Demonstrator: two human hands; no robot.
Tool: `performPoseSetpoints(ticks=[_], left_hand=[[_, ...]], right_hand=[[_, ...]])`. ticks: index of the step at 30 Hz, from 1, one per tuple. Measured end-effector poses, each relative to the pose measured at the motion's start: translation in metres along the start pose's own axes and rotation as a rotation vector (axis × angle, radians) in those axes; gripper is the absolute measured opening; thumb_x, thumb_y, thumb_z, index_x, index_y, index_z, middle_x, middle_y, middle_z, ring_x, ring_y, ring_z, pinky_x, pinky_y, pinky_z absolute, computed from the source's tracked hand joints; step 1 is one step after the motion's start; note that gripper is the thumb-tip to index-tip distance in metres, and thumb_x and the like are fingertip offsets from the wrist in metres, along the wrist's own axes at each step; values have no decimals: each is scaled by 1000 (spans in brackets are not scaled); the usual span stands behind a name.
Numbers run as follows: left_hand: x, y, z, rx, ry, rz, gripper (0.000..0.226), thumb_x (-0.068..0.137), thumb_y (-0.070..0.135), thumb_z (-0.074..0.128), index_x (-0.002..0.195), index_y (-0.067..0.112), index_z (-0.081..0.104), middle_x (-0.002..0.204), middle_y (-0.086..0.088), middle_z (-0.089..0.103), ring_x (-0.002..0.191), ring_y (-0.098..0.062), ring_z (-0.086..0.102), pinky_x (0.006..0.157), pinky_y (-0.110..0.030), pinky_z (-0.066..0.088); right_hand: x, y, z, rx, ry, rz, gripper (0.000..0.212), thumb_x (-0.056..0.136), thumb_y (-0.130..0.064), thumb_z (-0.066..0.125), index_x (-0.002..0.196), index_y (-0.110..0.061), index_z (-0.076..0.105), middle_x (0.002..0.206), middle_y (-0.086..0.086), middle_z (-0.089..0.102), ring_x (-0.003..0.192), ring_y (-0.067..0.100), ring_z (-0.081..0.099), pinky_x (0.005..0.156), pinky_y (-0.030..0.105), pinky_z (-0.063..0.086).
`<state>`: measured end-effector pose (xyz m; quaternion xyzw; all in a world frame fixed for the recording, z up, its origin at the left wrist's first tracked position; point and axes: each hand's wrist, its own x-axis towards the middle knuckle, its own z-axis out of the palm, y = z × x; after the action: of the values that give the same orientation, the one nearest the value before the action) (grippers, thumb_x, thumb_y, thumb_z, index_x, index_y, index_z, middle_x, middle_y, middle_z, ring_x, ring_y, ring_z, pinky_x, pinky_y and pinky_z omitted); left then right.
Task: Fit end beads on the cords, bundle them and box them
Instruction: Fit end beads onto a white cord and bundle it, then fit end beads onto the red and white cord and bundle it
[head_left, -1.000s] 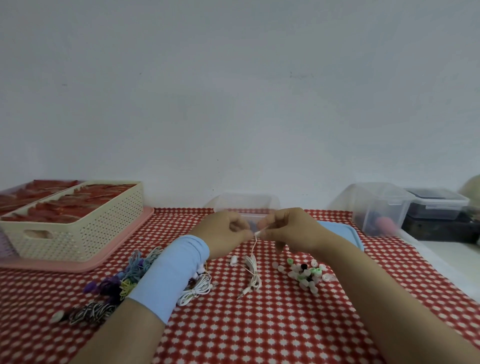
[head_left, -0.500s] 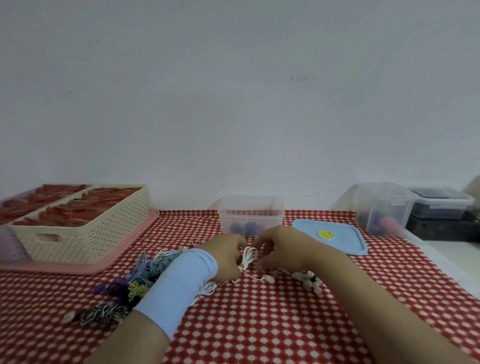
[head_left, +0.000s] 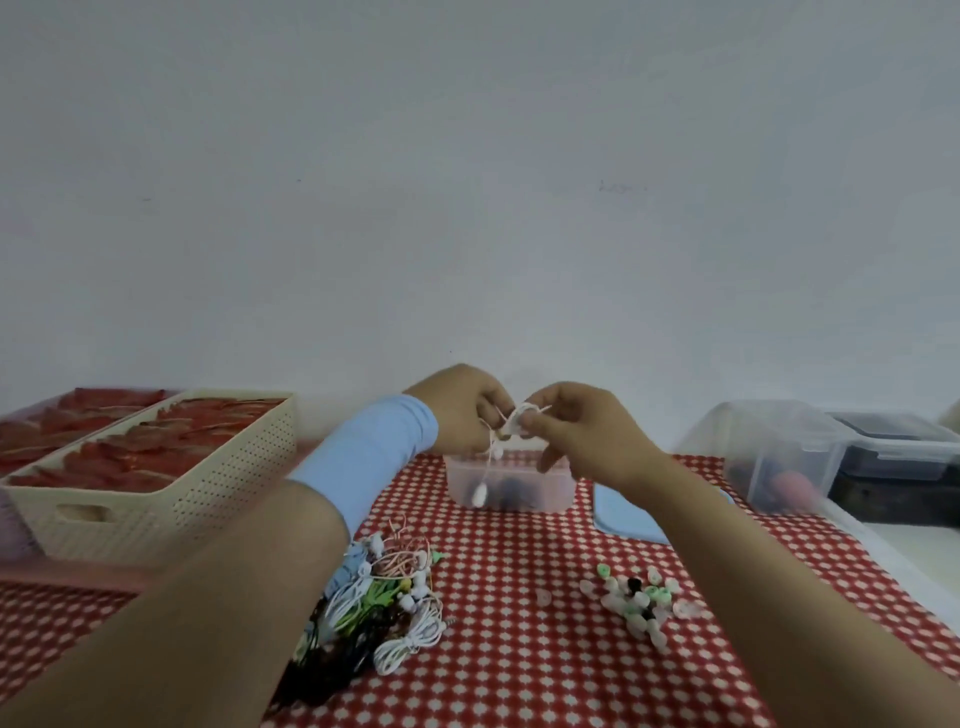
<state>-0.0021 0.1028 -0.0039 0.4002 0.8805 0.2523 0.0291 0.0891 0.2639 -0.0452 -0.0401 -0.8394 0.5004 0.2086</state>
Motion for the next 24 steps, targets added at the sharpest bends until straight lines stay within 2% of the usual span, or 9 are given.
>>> performPoseSetpoints(ticks=[3, 7, 9, 11, 13, 15, 18, 21, 24], left_hand=[[25, 1, -16, -21, 70, 33, 37, 77, -6, 66, 100, 22, 74, 92, 8, 74, 87, -8, 68, 81, -24, 55], [51, -15, -9, -9, 165, 48, 31, 79, 0, 70, 89, 29, 74, 95, 12, 71, 89, -4, 65, 84, -21, 52], [58, -27, 6, 4, 182, 29, 34, 81, 1, 71, 85, 35, 71, 93, 14, 69, 87, -3, 63, 84, -20, 51], [61, -39, 21, 12, 152, -5, 38, 82, -1, 67, 84, 36, 70, 94, 15, 68, 87, -5, 64, 85, -23, 53], [61, -50, 32, 38, 83, -43, 37, 84, -1, 60, 94, 32, 73, 103, 11, 69, 89, -7, 66, 87, -26, 54], [58, -58, 38, 79, -9, -49, 40, 88, -2, 54, 108, 27, 72, 114, 8, 69, 97, -9, 66, 91, -24, 52], [51, -63, 38, 114, -64, -34, 43, 92, -4, 50, 119, 23, 69, 122, 4, 68, 108, -10, 63, 96, -22, 46], [40, -65, 31, 138, -18, -34, 35, 94, 4, 53, 117, 25, 70, 122, 5, 68, 109, -11, 62, 98, -25, 47], [25, -65, 22, 119, 32, -55, 27, 94, 11, 54, 105, 28, 73, 114, 7, 69, 99, -10, 62, 93, -26, 48]], right_hand=[[31, -12, -10, 18, 74, 15, 11, 93, -19, 72, 90, -8, 70, 85, 4, 77, 60, 27, 71, 42, 13, 38], [61, 0, -10, -87, 90, 39, 10, 90, -22, 73, 86, -13, 71, 80, -2, 77, 56, 23, 72, 63, 31, 56], [70, 18, -4, -206, 81, 75, 10, 89, -27, 73, 87, -17, 70, 80, -4, 76, 58, 19, 73, 63, 31, 53], [74, 34, 4, -361, 56, 101, 12, 88, -35, 74, 91, -23, 72, 84, -8, 74, 68, 16, 73, 69, 32, 55], [73, 45, 12, -561, 16, 118, 15, 86, -43, 74, 95, -30, 74, 93, -12, 73, 85, 12, 68, 77, 31, 53], [71, 50, 20, -728, -46, 124, 17, 88, -45, 71, 98, -33, 76, 97, -13, 73, 89, 10, 64, 76, 27, 47], [68, 52, 26, -868, -126, 109, 20, 91, -45, 68, 105, -34, 78, 105, -14, 75, 94, 10, 65, 77, 27, 49], [66, 41, 26, -930, -112, 52, 26, 94, -42, 66, 118, -35, 73, 118, -14, 71, 108, 11, 63, 86, 26, 48], [61, 22, 28, -890, -88, -31, 24, 97, -34, 63, 119, -33, 72, 119, -14, 69, 107, 10, 62, 80, 25, 45]])
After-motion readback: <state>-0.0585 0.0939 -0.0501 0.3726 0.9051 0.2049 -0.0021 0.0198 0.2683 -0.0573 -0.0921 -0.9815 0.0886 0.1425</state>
